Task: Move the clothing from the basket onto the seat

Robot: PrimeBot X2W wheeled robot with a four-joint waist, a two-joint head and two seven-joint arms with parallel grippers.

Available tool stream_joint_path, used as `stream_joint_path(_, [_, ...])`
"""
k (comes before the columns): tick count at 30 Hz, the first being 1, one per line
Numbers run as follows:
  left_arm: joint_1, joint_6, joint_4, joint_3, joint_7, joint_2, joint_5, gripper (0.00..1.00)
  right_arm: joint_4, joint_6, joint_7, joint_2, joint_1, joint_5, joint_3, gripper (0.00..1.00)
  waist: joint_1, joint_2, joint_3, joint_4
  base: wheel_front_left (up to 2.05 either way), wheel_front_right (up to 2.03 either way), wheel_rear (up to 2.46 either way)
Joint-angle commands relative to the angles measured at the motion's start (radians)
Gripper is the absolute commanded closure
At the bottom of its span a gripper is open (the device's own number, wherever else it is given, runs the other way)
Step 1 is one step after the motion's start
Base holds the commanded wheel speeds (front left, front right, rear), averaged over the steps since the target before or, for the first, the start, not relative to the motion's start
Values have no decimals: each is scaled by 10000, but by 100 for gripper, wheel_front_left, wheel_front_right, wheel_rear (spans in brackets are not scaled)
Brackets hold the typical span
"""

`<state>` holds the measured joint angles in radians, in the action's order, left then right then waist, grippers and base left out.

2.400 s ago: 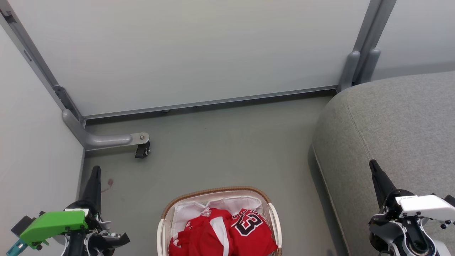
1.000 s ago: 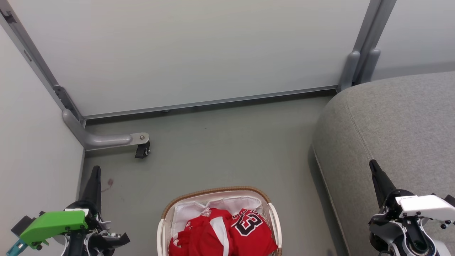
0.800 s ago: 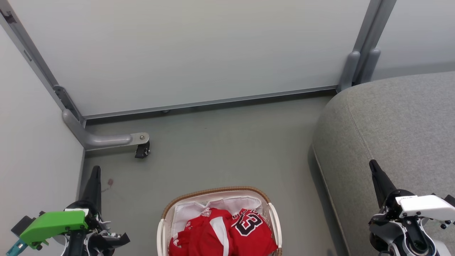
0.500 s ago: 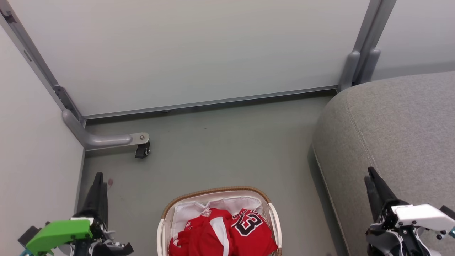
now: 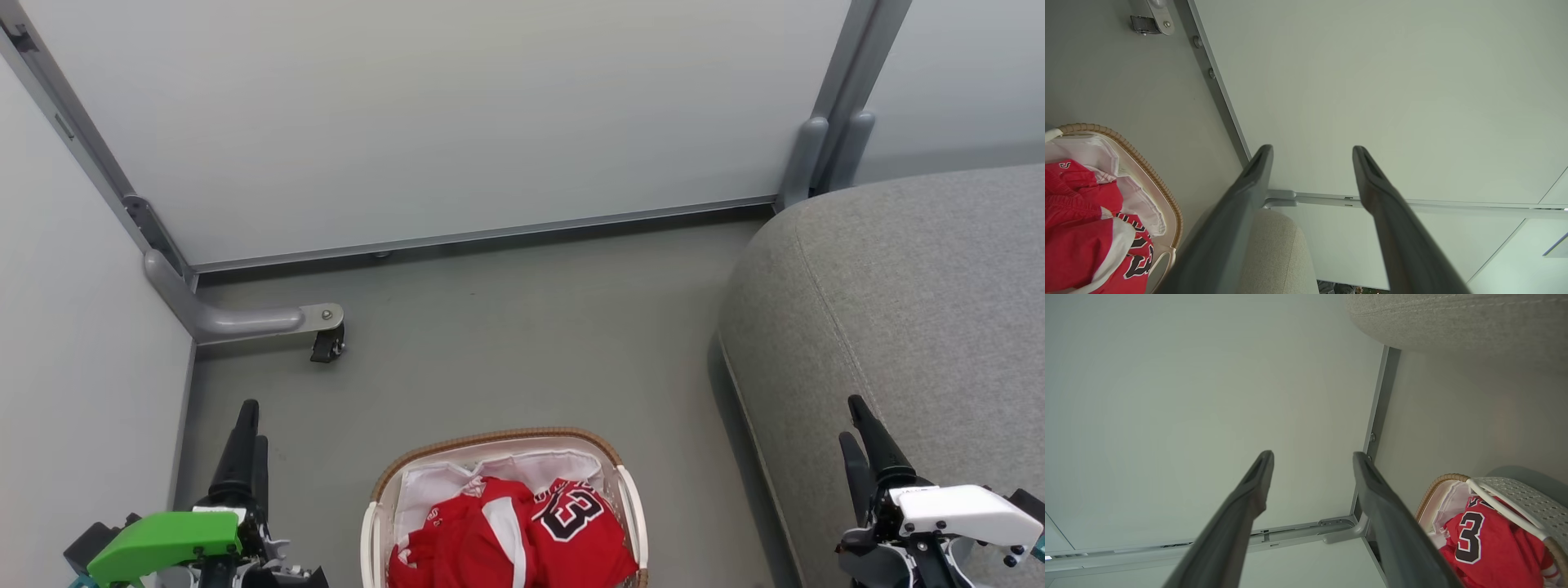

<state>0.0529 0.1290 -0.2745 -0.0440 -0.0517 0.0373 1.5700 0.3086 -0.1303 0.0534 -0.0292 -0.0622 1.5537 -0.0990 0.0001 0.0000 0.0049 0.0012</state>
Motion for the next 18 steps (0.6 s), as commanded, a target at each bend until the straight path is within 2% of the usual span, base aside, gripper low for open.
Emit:
stream_joint_path(1, [94, 4, 216, 59, 111, 42, -224, 0, -147, -1, -121, -91, -143, -316, -62, 0, 0, 0, 2, 5, 0, 0, 0])
stream_joint_path(10, [182, 6, 687, 281, 490, 57, -1449, 0, -605, -1, -502, -111, -171, -1968, -300, 0, 0, 0, 22, 28, 0, 0, 0])
stream_joint_path(18, [232, 8, 1115, 440, 814, 69, -3035, 0, -1198, -2, -826, -128, -145, -4035, -272, 0, 0, 0, 43, 64, 0, 0, 0])
